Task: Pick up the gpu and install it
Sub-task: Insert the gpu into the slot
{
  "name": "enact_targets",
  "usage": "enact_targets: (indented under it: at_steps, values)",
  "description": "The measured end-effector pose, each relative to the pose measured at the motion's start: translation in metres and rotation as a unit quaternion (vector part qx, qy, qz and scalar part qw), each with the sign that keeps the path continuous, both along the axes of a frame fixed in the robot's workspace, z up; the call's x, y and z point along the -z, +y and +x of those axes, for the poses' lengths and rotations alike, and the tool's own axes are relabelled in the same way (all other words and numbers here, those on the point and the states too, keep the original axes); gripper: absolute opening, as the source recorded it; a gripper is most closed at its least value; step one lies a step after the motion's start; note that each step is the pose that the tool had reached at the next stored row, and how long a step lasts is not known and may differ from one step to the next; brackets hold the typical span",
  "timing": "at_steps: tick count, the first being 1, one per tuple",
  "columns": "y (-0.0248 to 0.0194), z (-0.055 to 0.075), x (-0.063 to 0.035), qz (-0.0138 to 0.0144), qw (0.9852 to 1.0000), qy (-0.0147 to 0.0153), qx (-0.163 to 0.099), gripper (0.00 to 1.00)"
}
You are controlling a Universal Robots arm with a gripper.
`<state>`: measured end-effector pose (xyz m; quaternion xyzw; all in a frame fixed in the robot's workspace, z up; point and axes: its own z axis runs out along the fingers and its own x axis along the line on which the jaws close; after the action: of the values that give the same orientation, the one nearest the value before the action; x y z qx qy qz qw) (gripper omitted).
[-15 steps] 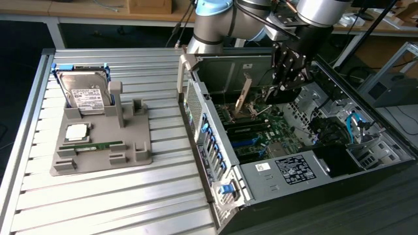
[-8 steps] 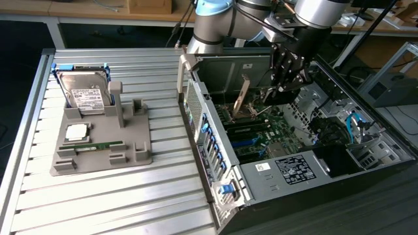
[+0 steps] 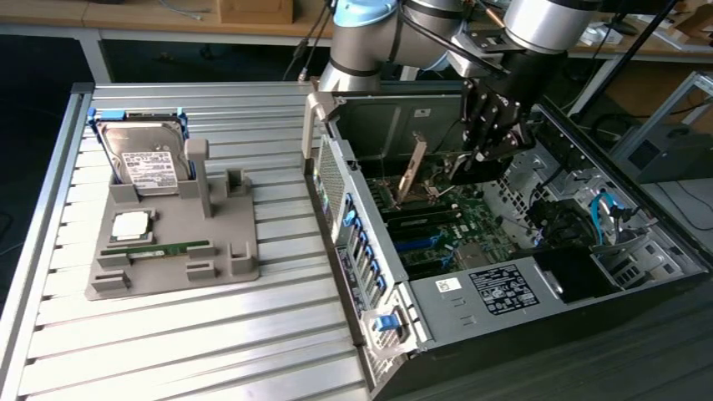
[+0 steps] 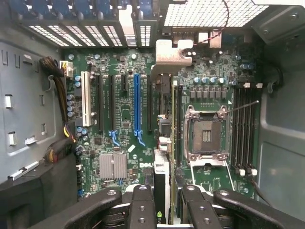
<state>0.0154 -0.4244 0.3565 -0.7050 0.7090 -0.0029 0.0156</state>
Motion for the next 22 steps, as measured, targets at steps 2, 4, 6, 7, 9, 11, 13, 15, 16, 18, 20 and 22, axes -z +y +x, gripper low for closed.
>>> enact_targets:
  at_steps: [2,4,6,7,9,11,13,15,16,18,20,22]
  values:
    - [-0.0022,-0.001,0.001,0.0001,1.0,0.0,0.0,0.27]
    - [-0.003,-0.002,0.0023,0.0,1.0,0.0,0.0,0.27]
    - [-0.0034,-0.003,0.0042,0.0,1.0,0.0,0.0,0.27]
    - [-0.0035,-0.004,0.0047,0.0,1.0,0.0,0.0,0.27]
    - [-0.0035,-0.004,0.0058,0.0,1.0,0.0,0.0,0.27]
    - [-0.0036,-0.005,0.007,0.0001,1.0,0.0,0.0,0.27]
    - [-0.0039,-0.006,0.008,0.0001,1.0,0.0,0.0,0.27]
    - [-0.0041,-0.007,0.009,0.0,1.0,0.0,0.0,0.27]
    - [-0.0042,-0.008,0.0094,0.0,1.0,0.0,0.0,0.27]
    - [-0.0045,-0.009,0.0102,0.0,1.0,0.0,0.0,0.27]
    - [-0.0049,-0.01,0.0118,0.0001,1.0,0.0,0.0,0.27]
    - [-0.0054,-0.011,0.0124,-0.0001,1.0,0.0,0.0,0.27]
